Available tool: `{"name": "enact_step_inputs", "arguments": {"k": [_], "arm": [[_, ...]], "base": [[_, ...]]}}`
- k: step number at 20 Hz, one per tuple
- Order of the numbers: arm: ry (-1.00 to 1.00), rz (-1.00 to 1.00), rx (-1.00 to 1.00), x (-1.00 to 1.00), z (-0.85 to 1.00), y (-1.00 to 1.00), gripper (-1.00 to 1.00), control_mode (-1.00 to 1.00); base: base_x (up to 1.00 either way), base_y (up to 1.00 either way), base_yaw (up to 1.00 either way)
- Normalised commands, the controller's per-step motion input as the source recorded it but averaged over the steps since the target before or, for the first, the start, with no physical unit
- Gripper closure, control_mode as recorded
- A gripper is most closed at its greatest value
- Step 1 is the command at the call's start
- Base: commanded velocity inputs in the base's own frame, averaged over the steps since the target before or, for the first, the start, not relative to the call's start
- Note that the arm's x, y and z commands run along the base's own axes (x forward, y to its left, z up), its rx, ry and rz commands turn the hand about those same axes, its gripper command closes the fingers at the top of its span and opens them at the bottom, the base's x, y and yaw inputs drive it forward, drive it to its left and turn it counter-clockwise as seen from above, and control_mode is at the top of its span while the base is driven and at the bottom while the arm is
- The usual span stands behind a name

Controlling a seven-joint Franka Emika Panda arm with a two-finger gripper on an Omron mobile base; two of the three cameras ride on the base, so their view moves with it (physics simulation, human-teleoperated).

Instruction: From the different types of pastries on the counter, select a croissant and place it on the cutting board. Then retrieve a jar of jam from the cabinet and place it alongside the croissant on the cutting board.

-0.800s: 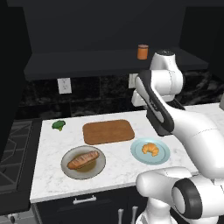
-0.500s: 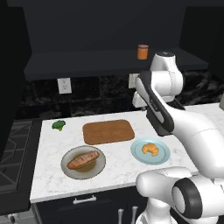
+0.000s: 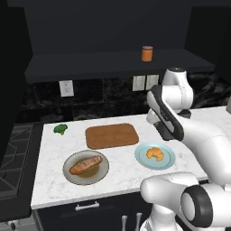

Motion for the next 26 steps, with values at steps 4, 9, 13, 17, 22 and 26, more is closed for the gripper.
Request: {"name": "enact_step_inputs", "arguments": {"k": [4,9,13,17,22,26], "arm": [[0.0,0.17,-0.01,0.06,-0.48,-0.04,-1.0,-1.0],[0.0,0.18,0.0,0.1,-0.5,-0.08,-1.0,-1.0],[0.0,0.14,0.0,0.1,-0.61,-0.08,-1.0,-1.0],[0.0,0.11,0.0,0.22,-0.54,-0.05,-1.0,-1.0],[0.0,0.08,0.0,0.24,-0.49,0.0,-1.0,-1.0],[0.0,0.07,0.0,0.09,-0.36,0.0,-1.0,-1.0]], "base": [[0.0,0.0,0.0],[0.0,0.0,0.0],[0.0,0.0,0.0],[0.0,0.0,0.0],[0.0,0.0,0.0],[0.0,0.0,0.0]]}}
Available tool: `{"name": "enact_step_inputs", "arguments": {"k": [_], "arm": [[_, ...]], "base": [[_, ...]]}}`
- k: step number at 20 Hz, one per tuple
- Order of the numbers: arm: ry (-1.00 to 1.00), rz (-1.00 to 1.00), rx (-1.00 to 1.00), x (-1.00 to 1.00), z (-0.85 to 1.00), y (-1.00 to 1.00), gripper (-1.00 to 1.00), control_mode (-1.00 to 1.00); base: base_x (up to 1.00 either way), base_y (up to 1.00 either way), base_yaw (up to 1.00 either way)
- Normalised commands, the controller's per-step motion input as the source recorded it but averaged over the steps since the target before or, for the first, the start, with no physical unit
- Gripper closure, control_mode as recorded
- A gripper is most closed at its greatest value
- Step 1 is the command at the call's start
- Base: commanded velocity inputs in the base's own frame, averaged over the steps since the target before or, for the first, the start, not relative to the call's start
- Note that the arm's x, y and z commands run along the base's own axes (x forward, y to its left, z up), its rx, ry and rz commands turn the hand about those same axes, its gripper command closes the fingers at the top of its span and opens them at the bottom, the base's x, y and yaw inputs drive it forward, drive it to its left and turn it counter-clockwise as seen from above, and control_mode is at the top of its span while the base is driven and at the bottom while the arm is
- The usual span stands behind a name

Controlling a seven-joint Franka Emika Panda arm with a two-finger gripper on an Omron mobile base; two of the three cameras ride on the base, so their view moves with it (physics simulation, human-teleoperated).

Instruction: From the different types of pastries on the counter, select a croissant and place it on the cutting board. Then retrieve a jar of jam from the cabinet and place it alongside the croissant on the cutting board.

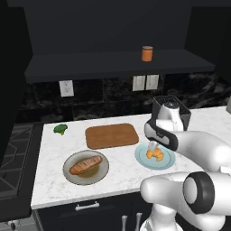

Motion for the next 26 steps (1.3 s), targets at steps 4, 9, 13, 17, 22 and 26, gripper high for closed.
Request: {"name": "enact_step_inputs", "arguments": {"k": [4,9,13,17,22,26], "arm": [[0.0,0.02,0.0,0.02,-0.24,0.0,-1.0,-1.0],[0.04,0.01,0.0,0.19,-0.24,0.0,-1.0,-1.0],[0.03,0.03,0.0,0.24,-0.27,-0.06,-1.0,-1.0],[0.01,0.03,0.0,0.29,-0.23,-0.14,-1.0,-1.0],[0.02,0.03,0.0,0.16,-0.36,-0.07,-1.0,-1.0],[0.06,0.02,0.0,0.0,-0.54,0.0,1.0,-1.0]], "base": [[0.0,0.0,0.0],[0.0,0.0,0.0],[0.0,0.0,0.0],[0.0,0.0,0.0],[0.0,0.0,0.0],[0.0,0.0,0.0]]}}
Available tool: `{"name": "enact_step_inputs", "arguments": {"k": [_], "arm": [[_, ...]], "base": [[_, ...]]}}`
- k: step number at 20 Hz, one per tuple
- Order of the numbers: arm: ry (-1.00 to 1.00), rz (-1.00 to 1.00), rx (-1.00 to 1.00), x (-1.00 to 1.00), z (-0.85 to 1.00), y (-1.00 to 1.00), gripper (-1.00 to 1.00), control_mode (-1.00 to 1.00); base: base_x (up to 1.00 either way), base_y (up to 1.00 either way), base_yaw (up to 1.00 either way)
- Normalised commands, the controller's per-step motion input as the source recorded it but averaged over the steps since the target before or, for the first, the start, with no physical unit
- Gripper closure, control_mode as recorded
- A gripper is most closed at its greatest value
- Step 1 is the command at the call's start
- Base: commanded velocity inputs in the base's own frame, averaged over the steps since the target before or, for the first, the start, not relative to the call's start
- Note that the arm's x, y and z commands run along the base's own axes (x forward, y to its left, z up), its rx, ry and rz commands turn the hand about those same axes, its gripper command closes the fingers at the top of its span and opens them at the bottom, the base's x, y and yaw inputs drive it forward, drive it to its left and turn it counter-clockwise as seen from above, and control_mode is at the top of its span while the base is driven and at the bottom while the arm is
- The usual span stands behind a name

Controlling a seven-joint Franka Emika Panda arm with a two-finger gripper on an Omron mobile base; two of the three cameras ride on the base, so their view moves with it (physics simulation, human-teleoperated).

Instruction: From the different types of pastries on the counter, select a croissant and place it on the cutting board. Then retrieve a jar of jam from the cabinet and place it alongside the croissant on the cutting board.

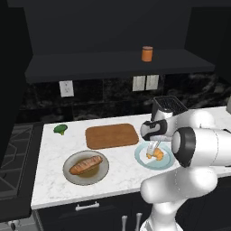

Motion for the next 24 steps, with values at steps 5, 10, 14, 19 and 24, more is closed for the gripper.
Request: {"name": "enact_step_inputs", "arguments": {"k": [5,10,14,19,24], "arm": [[0.06,0.0,0.02,0.0,-0.27,0.0,1.0,-1.0],[-0.02,0.0,0.03,-0.01,0.25,-0.05,1.0,-1.0],[0.0,0.0,0.0,0.1,0.8,0.08,1.0,-1.0],[0.07,0.0,0.0,0.62,0.55,0.36,1.0,-1.0],[0.0,0.0,0.0,0.84,0.07,0.24,1.0,-1.0]], "base": [[0.0,0.0,0.0],[0.0,0.0,0.0],[0.0,0.0,0.0],[0.0,0.0,0.0],[0.0,0.0,0.0]]}}
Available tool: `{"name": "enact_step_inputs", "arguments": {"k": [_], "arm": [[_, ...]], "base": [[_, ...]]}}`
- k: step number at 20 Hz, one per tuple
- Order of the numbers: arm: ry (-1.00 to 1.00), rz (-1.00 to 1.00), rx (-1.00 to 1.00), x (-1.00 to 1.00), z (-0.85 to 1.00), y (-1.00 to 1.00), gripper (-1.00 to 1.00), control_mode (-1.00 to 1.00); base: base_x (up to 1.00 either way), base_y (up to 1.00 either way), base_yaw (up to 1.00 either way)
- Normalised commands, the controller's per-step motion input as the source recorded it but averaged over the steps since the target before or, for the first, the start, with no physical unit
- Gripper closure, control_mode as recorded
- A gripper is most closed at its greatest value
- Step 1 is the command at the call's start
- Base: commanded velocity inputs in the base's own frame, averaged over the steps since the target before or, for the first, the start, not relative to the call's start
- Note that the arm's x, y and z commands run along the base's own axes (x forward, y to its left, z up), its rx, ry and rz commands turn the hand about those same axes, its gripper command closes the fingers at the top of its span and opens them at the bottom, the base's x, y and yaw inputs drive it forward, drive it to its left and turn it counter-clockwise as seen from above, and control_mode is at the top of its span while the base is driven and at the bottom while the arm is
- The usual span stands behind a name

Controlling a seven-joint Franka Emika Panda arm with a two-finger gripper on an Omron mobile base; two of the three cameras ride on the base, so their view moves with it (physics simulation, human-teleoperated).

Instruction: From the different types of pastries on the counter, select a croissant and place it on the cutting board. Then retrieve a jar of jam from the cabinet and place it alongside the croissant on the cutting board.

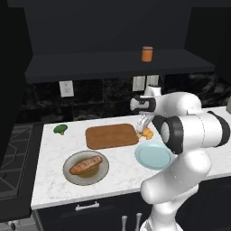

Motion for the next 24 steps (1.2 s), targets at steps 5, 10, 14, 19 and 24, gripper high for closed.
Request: {"name": "enact_step_inputs", "arguments": {"k": [5,10,14,19,24], "arm": [[-0.03,0.0,0.0,0.4,-0.02,0.26,1.0,-1.0],[-0.13,0.01,0.0,0.02,-0.1,0.25,1.0,-1.0],[-0.19,0.02,0.0,0.17,-0.3,0.24,1.0,-1.0],[-0.2,0.03,-0.01,0.33,-0.47,0.15,1.0,-1.0],[-0.11,0.03,0.0,0.36,-0.1,0.01,-1.0,-1.0]], "base": [[0.0,0.0,0.0],[0.0,0.0,0.0],[0.0,0.0,0.0],[0.0,0.0,0.0],[0.0,0.0,0.0]]}}
